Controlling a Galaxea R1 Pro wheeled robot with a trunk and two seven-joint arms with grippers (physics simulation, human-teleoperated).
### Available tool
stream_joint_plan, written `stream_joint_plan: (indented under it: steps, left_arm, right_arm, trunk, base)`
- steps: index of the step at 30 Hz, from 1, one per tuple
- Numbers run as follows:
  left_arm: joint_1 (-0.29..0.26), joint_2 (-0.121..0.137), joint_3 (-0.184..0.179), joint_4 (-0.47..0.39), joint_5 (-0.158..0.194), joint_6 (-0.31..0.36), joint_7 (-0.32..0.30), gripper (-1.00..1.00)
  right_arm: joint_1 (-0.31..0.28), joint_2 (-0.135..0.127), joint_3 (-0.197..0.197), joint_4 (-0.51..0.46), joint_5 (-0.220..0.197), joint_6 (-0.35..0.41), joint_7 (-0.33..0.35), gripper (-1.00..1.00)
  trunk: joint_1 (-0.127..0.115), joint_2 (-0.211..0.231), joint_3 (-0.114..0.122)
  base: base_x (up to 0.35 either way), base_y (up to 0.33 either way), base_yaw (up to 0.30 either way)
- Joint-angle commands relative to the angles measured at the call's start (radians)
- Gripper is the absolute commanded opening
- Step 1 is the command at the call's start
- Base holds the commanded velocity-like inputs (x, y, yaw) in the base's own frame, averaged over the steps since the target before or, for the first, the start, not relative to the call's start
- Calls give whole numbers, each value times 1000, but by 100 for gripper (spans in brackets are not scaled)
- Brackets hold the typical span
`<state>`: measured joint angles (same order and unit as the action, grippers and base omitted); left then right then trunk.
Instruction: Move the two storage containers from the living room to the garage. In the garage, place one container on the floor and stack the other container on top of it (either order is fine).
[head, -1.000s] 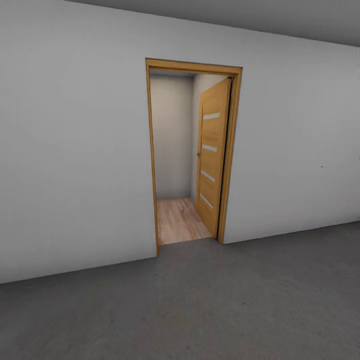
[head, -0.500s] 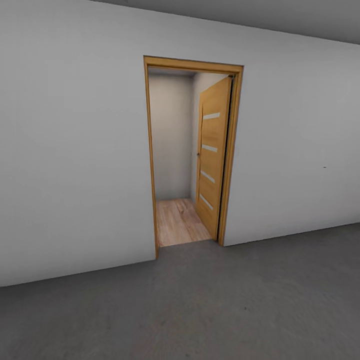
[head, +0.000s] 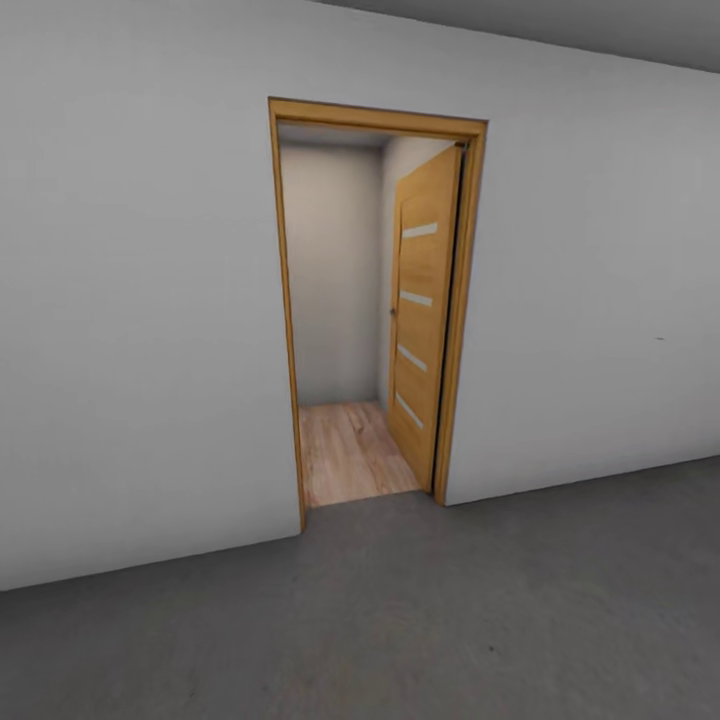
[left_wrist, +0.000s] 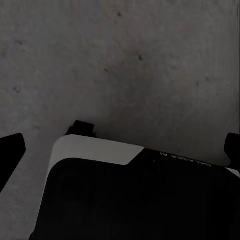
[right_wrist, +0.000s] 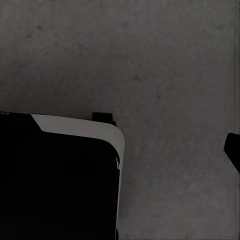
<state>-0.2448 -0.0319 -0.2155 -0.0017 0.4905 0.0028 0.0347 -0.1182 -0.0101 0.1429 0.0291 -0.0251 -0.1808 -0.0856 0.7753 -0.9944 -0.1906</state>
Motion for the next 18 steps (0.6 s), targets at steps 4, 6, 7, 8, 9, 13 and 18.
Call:
stream_joint_plan:
  steps: [4, 6, 7, 8, 9, 13, 18]
  left_arm:
    - [-1, 0, -8, 0, 8, 0, 4, 100]
    - [-1, 0, -8, 0, 8, 0, 4, 100]
    - [-1, 0, -8, -1, 8, 0, 4, 100]
    - [-1, 1, -8, -1, 8, 0, 4, 100]
    - [-1, 1, -8, -1, 8, 0, 4, 100]
    - [-1, 1, -8, -1, 9, 0, 4, 100]
    - [-1, 1, -8, -1, 12, 1, 4, 100]
  right_arm:
    - [-1, 1, 8, 3, -2, -3, -3, 100]
    - [-1, 0, 8, 3, -2, -4, -3, 100]
    - [-1, 0, 8, 3, -2, -5, -3, 100]
    - [-1, 0, 8, 3, -2, -6, -3, 100]
    - [-1, 0, 8, 3, -2, -6, -3, 100]
    - [-1, 0, 8, 3, -2, -6, -3, 100]
    - [-1, 3, 9, 3, -3, -5, -3, 100]
  trunk:
    - [1, -1, -1]
    - [1, -1, -1]
    - [1, -1, -1]
    - [1, -1, -1]
    - [1, -1, -1]
    - [1, -1, -1]
    - [1, -1, -1]
  base:
    - [308, -170, 0]
    - [308, -171, 0]
    - [307, -171, 0]
    - [307, -172, 0]
    - [307, -172, 0]
    - [307, -172, 0]
    - [307, -163, 0]
